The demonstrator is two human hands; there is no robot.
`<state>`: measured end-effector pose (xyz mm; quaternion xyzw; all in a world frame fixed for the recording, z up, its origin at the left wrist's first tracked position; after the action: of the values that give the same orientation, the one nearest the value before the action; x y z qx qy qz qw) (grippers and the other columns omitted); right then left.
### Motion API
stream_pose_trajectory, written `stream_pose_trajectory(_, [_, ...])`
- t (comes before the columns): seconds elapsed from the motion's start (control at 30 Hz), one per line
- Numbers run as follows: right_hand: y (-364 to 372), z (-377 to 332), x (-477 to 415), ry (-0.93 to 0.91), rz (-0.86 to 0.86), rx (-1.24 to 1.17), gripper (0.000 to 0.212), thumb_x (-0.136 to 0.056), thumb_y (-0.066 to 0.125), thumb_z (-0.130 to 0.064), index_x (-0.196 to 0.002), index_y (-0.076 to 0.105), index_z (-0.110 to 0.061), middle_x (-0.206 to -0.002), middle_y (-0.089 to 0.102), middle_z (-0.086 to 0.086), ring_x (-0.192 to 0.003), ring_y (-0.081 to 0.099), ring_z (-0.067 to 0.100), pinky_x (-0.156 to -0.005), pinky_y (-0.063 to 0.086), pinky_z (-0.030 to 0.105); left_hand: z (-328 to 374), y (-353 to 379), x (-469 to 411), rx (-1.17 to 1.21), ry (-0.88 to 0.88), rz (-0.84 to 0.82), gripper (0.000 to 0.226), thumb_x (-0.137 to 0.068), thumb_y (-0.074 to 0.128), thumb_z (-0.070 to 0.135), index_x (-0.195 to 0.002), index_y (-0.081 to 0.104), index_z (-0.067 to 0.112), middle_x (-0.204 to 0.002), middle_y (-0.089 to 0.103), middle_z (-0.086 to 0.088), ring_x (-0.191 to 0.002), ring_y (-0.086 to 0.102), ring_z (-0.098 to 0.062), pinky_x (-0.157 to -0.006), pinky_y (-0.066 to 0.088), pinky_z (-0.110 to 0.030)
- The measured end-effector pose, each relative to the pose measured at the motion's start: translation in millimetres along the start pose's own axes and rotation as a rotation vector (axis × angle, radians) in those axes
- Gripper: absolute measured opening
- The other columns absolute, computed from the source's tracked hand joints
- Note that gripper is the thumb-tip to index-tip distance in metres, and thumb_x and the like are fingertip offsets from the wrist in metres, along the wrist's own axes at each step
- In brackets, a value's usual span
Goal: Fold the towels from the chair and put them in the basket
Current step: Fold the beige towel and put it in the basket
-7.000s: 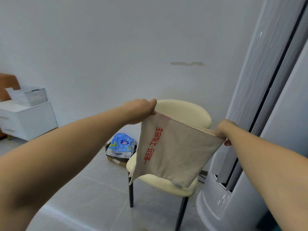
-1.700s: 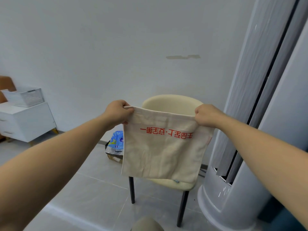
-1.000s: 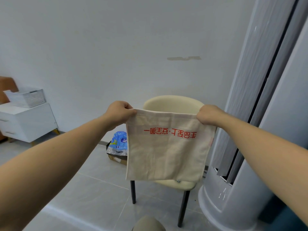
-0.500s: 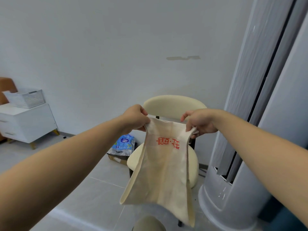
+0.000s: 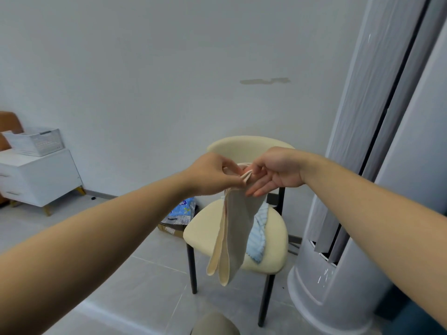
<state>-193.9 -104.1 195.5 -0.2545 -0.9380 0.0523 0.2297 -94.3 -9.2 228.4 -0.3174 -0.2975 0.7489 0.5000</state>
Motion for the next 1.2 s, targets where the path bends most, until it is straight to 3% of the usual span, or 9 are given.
stream_pose_trajectory(0.13, [2,-3,-3,-0.018,-0.007,-0.022,0.036,-0.092,0.039,0.004,-0.124,0.055,0.011,-0.107,0.071,0.028,-0.089,0.074,0.04,-0.075,0.063,0.041,10,1,3,-0.19,0.134,0.085,0.049,-0.066,0.088,0.049,-0.107,0.073,0.026,-0.092,0.066,0.011,-0.087,0.059,-0.006,-0.077,0.047,-0.024])
stream_pose_trajectory(0.33, [2,0,-12,-0.031,0.013,-0.004,0.032,-0.094,0.04,-0.001,-0.123,0.052,0.008,-0.111,0.073,0.021,-0.094,0.073,0.041,-0.075,0.061,0.042,6,-5,-8,-0.361,0.247,0.245,0.016,-0.086,0.069,0.023,-0.095,0.073,0.01,-0.092,0.07,-0.007,-0.088,0.063,-0.026,-0.072,0.042,-0.03])
stream_pose_trajectory(0.5, [-15,32,-8,0.197,0.042,0.83,0.024,-0.098,0.051,-0.025,-0.115,0.051,-0.008,-0.098,0.077,0.012,-0.087,0.075,0.036,-0.078,0.06,0.042,-14,-20,-15,-0.31,0.168,0.155,0.017,-0.09,0.066,0.019,-0.105,0.073,0.016,-0.094,0.07,-0.001,-0.088,0.06,-0.017,-0.072,0.039,-0.023])
stream_pose_trajectory(0.6, [-33,35,-12,0.123,0.045,0.913,0.036,-0.096,0.062,-0.04,-0.123,0.054,-0.018,-0.104,0.073,0.008,-0.084,0.076,0.027,-0.074,0.062,0.037,-27,-29,-17,-0.335,0.137,0.08,0.018,-0.088,0.07,0.018,-0.105,0.075,0.017,-0.083,0.065,0.005,-0.082,0.057,-0.013,-0.072,0.04,-0.023])
stream_pose_trajectory(0.7, [-36,16,-12,-0.07,0.122,0.957,0.044,-0.089,0.055,-0.068,-0.094,0.069,-0.027,-0.097,0.07,0.003,-0.082,0.074,0.021,-0.068,0.061,0.032,-43,-37,-19,-0.269,0.078,0.084,0.015,-0.085,0.073,0.017,-0.099,0.077,0.018,-0.073,0.062,0.011,-0.074,0.056,-0.009,-0.067,0.041,-0.022])
stream_pose_trajectory(0.8, [-32,-5,-10,-0.247,0.244,1.115,0.061,-0.088,0.046,-0.075,-0.049,0.058,-0.029,-0.059,0.05,-0.002,-0.055,0.051,0.016,-0.058,0.044,0.028,-59,-37,-21,-0.093,0.008,0.057,0.012,-0.083,0.076,0.014,-0.095,0.077,0.017,-0.08,0.07,-0.003,-0.074,0.057,-0.01,-0.066,0.044,-0.019])
stream_pose_trajectory(0.9, [-35,-13,-5,-0.356,0.281,1.006,0.066,-0.089,0.051,-0.071,-0.052,0.058,-0.017,-0.057,0.039,0.0,-0.057,0.044,0.014,-0.06,0.039,0.028,-69,-38,-21,0.027,-0.017,0.039,0.014,-0.082,0.079,0.013,-0.095,0.077,0.019,-0.091,0.074,-0.013,-0.074,0.057,-0.011,-0.072,0.046,-0.024])
stream_pose_trajectory(1.07, [-32,-19,1,-0.488,0.229,0.675,0.047,-0.091,0.066,-0.052,-0.067,0.074,-0.012,-0.064,0.064,-0.005,-0.068,0.063,0.005,-0.068,0.048,0.014,-78,-36,-20,0.153,-0.05,0.023,0.015,-0.083,0.078,0.008,-0.093,0.075,0.02,-0.091,0.075,-0.008,-0.077,0.061,-0.011,-0.071,0.05,-0.023])
stream_pose_trajectory(1.2, [-30,-13,-2,-0.513,0.146,0.392,0.033,-0.095,0.065,-0.036,-0.093,0.079,-0.006,-0.093,0.078,0.006,-0.092,0.075,0.02,-0.086,0.059,0.028,-84,-37,-20,0.259,-0.096,0.011,0.018,-0.082,0.078,0.003,-0.09,0.066,0.013,-0.084,0.065,-0.007,-0.077,0.057,-0.017,-0.07,0.049,-0.026])
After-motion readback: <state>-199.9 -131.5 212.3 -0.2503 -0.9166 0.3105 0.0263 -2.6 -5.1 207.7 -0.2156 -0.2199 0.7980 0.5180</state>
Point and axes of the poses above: each hand's wrist, its own x-axis away from the middle knuckle, its own y-axis out of the palm, z = x × y, the point moved 9 cm from there along -x, towards the middle knuckle
